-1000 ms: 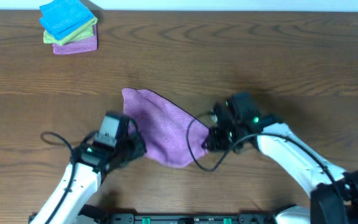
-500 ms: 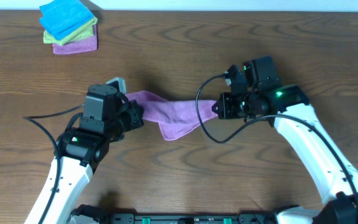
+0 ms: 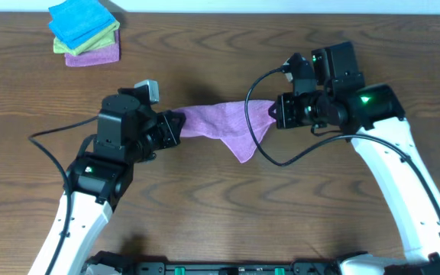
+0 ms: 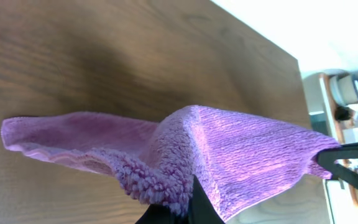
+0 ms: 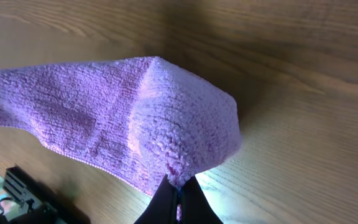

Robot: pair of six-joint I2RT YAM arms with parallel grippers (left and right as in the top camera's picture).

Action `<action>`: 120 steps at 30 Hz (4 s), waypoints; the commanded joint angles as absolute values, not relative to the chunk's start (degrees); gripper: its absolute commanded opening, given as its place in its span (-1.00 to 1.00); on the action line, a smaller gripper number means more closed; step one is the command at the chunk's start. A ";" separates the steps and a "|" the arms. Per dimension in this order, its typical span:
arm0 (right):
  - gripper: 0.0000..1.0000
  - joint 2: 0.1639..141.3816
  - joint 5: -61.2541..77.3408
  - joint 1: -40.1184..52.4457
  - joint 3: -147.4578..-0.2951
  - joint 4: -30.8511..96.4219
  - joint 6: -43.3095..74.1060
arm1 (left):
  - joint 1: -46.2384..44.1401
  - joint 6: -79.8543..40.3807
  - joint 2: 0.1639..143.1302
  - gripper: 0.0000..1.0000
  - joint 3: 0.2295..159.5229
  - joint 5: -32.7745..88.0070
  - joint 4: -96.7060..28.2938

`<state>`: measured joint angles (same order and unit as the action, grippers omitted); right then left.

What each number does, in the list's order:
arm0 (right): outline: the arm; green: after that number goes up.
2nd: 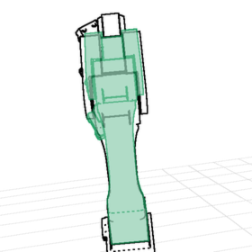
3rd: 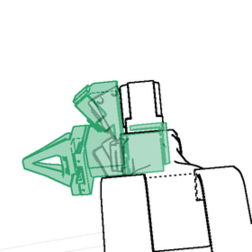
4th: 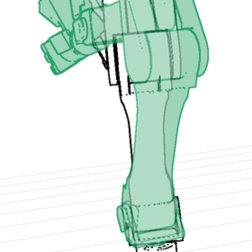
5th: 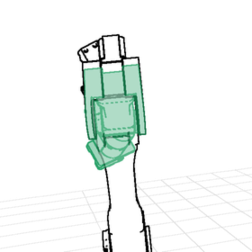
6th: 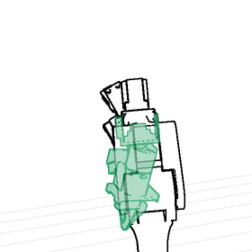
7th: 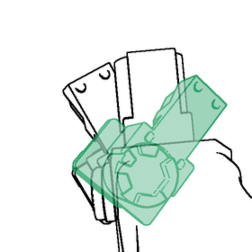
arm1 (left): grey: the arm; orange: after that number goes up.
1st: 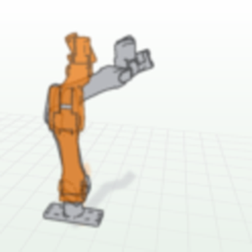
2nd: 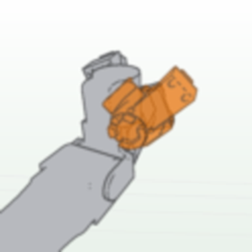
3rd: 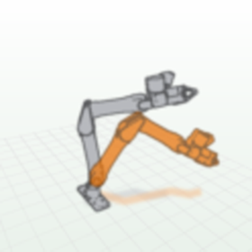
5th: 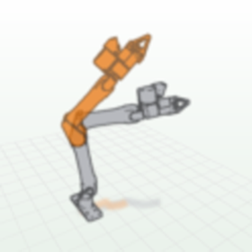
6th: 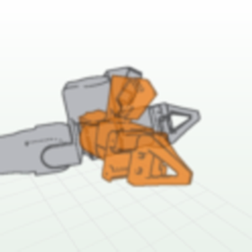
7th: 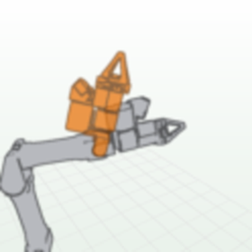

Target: Fold the cloth

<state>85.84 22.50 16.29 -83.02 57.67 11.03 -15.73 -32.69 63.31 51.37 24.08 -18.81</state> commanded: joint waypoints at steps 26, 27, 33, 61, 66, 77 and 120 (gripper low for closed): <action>-0.97 67.40 17.32 18.57 -91.13 78.24 9.06 | -20.56 -31.00 48.58 -0.89 60.31 22.22 -41.93; -0.97 67.18 17.34 19.18 -91.11 78.94 9.54 | -21.80 -31.53 48.58 -0.88 60.31 21.85 -42.00; -0.97 65.71 17.21 23.07 -91.07 82.00 13.23 | -31.05 -35.48 48.56 -0.88 60.31 15.25 -43.55; -0.97 81.08 10.24 23.03 -87.77 72.93 12.73 | -34.98 -35.66 62.39 -0.89 60.27 -2.33 -40.01; -0.97 82.28 10.31 21.39 -87.79 72.18 12.75 | -30.72 -34.24 62.83 -0.88 60.29 2.96 -38.61; -0.97 78.13 11.40 21.39 -87.79 74.24 12.12 | -30.79 -35.83 58.70 -0.88 60.29 5.50 -41.06; -0.97 63.33 4.54 23.97 -70.11 69.73 15.66 | -57.80 -52.31 52.88 -0.88 60.23 -31.62 -56.75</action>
